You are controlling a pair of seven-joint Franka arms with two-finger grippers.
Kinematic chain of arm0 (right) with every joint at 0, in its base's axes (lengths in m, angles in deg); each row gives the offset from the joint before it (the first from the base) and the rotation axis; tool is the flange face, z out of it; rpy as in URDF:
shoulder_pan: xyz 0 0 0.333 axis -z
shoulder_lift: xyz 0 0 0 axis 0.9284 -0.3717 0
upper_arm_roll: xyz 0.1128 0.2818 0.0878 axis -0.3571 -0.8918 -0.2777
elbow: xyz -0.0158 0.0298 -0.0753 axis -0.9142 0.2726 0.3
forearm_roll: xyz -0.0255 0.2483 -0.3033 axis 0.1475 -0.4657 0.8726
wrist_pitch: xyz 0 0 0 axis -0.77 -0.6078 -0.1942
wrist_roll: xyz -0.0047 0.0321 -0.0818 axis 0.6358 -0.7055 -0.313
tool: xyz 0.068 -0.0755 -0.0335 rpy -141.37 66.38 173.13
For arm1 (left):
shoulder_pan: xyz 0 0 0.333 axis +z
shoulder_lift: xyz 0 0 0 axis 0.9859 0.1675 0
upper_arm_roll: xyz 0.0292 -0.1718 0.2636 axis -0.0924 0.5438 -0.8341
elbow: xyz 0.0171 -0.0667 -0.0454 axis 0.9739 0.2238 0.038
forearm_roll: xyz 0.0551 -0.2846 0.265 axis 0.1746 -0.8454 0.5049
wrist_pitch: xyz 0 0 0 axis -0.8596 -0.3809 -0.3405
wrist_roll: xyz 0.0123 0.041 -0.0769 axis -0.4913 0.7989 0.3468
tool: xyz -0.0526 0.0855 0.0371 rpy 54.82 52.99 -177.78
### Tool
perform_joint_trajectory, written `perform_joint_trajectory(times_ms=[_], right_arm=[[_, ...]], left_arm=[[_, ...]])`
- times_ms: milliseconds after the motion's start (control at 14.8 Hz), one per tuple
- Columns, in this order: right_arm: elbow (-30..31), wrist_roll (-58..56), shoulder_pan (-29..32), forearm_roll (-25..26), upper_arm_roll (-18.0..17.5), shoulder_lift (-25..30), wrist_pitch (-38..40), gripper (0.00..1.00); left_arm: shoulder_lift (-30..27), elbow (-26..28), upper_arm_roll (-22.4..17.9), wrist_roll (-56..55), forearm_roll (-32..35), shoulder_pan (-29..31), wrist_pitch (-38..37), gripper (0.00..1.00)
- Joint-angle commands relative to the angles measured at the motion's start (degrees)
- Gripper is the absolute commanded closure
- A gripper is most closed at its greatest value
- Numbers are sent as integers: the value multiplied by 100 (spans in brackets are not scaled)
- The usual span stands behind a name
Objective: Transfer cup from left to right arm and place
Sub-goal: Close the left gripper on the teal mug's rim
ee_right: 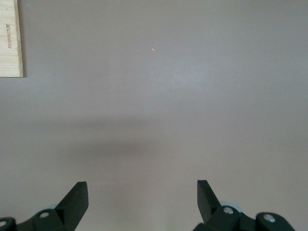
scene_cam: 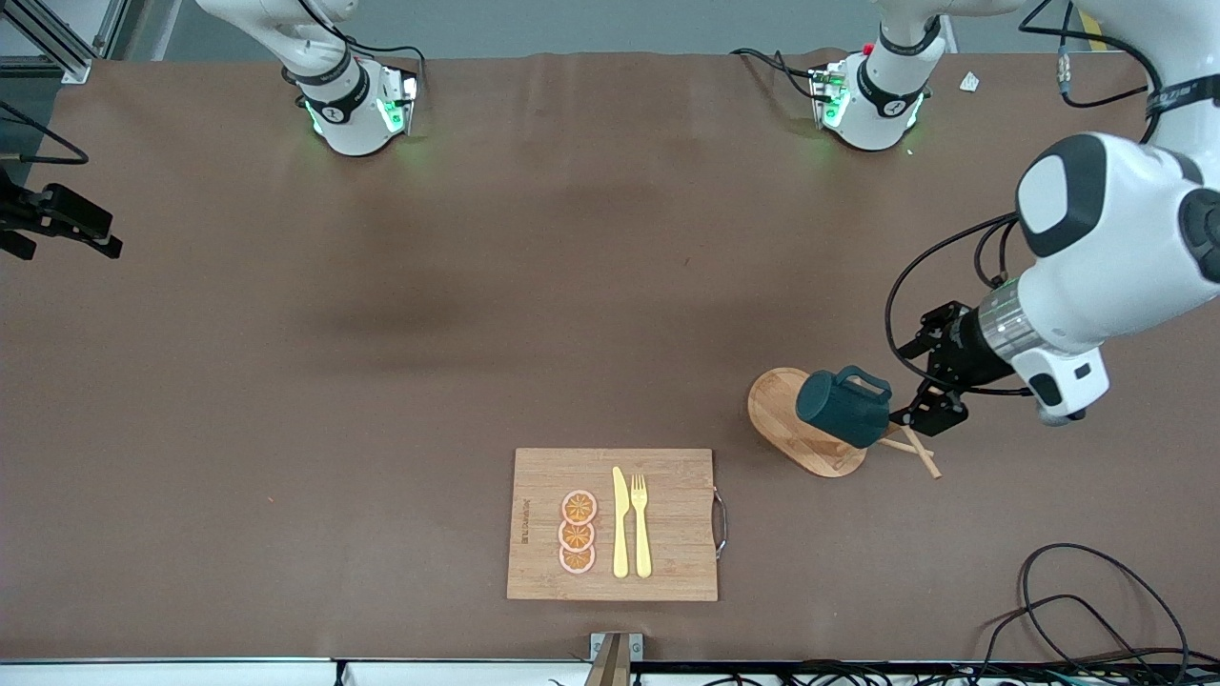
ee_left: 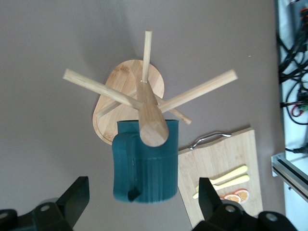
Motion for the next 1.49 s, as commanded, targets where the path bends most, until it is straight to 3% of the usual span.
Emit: perform_joint_trajectory(times_ms=[0, 1149, 1419], right_arm=[[-71, -90, 59, -9, -5, -31, 72, 0], [-88, -160, 94, -9, -5, -40, 64, 0], [-88, -160, 103, -18, -5, -40, 55, 0]], left_arm=[[235, -61, -9, -97, -85, -67, 186, 0], [922, -61, 9, -97, -419, -199, 793, 0], [957, -79, 9, -62, -419, -208, 793, 10]])
